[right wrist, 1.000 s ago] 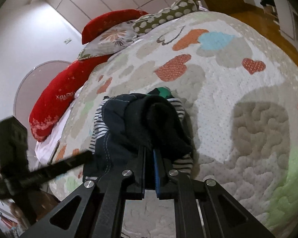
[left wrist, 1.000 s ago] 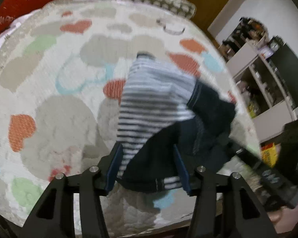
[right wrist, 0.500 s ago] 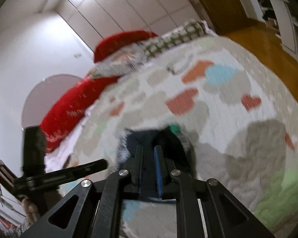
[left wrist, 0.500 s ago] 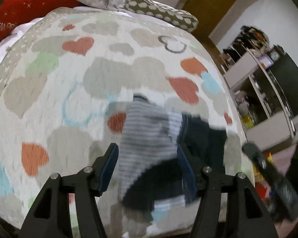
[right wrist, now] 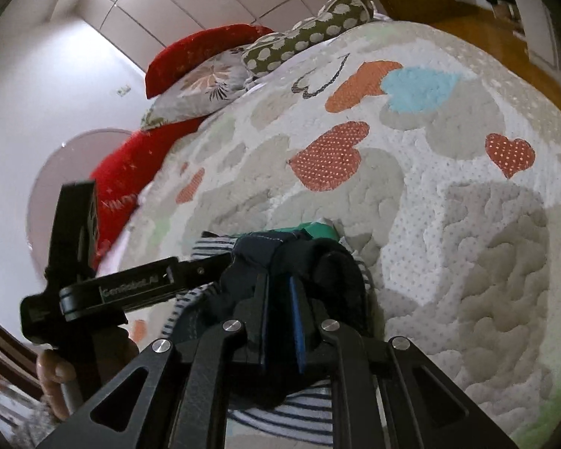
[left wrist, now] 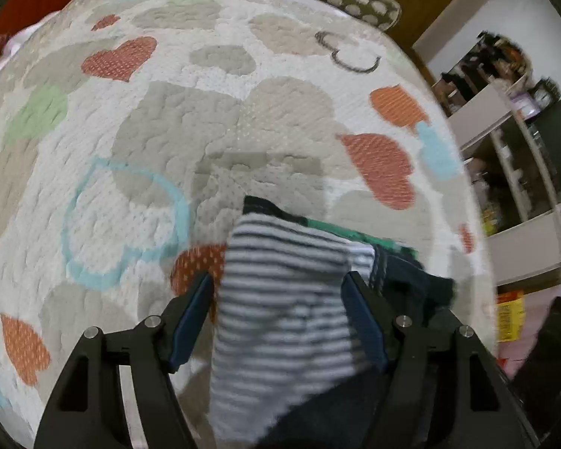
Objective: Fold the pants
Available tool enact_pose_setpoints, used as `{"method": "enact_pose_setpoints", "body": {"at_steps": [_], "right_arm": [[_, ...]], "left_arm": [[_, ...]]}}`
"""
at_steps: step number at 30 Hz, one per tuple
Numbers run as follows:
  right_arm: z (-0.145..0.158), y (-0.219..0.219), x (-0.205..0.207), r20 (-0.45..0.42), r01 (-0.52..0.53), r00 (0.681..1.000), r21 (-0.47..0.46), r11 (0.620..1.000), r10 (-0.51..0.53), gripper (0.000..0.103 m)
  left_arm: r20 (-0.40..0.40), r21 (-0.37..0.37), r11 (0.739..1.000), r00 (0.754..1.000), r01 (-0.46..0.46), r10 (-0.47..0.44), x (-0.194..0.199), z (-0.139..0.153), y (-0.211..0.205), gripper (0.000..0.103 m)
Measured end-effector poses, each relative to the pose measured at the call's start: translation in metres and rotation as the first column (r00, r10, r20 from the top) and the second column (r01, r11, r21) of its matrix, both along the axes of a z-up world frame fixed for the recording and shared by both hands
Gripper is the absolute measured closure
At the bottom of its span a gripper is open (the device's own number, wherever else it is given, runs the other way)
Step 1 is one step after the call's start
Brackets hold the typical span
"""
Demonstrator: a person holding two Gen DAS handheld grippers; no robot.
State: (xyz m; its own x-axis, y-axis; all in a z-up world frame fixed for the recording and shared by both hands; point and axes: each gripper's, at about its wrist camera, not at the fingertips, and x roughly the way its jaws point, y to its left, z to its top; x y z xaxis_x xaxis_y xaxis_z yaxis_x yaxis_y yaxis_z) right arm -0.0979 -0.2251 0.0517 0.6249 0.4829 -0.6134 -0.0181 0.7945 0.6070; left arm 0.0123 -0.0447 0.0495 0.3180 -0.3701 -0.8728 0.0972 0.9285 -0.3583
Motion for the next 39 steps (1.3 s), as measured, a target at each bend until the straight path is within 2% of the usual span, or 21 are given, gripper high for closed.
{"method": "enact_pose_setpoints", "body": {"at_steps": [3,7,10,13,15,17,21,25,27,30,34,39], "right_arm": [[0.016,-0.002,-0.015,0.045,0.025,0.999,-0.048,0.999,-0.022,0.09],[0.03,0.006,-0.039,0.109,0.028,0.994,-0.141,0.99,-0.012,0.07],[0.026,0.014,-0.048,0.113,0.011,0.994,-0.187,0.982,0.01,0.069],[0.011,0.018,-0.046,0.077,0.013,0.997,-0.219,0.976,0.004,0.07],[0.005,0.019,-0.042,0.067,0.024,0.998,-0.234,0.972,-0.009,0.07],[0.002,0.019,-0.041,0.062,0.029,0.998,-0.251,0.967,-0.014,0.069],[0.0,0.022,-0.041,0.067,0.024,0.998,-0.299,0.954,-0.004,0.066],[0.011,0.007,-0.045,0.062,0.054,0.997,-0.201,0.978,-0.042,0.064],[0.02,-0.001,-0.051,0.07,0.095,0.994,-0.205,0.974,-0.082,0.063],[0.027,-0.009,-0.063,0.066,0.138,0.99,-0.206,0.969,-0.127,0.061],[0.026,-0.015,-0.079,0.045,0.191,0.982,-0.179,0.965,-0.186,0.06],[0.032,-0.002,-0.091,0.056,0.19,0.982,-0.231,0.954,-0.183,0.056]], "left_arm": [[0.058,-0.003,1.0,0.998,0.011,-0.011,-0.022,0.018,0.007,0.033],[0.176,0.11,0.993,0.983,0.036,-0.055,-0.066,0.032,0.006,0.032],[0.227,0.163,0.985,0.97,0.051,-0.088,-0.097,0.029,0.002,0.032],[0.208,0.196,0.976,0.969,0.094,-0.135,-0.11,0.008,-0.008,0.031],[0.159,0.23,0.968,0.977,0.102,-0.141,-0.109,-0.012,-0.014,0.031],[0.141,0.207,0.975,0.984,0.075,-0.106,-0.107,-0.023,-0.011,0.027],[0.126,0.179,0.982,0.988,0.065,-0.089,-0.105,-0.019,-0.006,0.025],[0.138,0.132,0.991,0.989,0.031,-0.05,-0.116,-0.003,0.006,0.025],[0.176,0.128,0.992,0.984,0.012,-0.035,-0.126,0.009,0.011,0.025],[0.251,0.149,0.988,0.968,-0.027,-0.012,-0.142,0.029,0.017,0.025],[0.357,0.188,0.976,0.934,-0.105,0.032,-0.159,0.053,0.026,0.023],[0.448,0.181,0.964,0.889,-0.197,0.097,-0.172,0.076,0.04,0.015]]}}
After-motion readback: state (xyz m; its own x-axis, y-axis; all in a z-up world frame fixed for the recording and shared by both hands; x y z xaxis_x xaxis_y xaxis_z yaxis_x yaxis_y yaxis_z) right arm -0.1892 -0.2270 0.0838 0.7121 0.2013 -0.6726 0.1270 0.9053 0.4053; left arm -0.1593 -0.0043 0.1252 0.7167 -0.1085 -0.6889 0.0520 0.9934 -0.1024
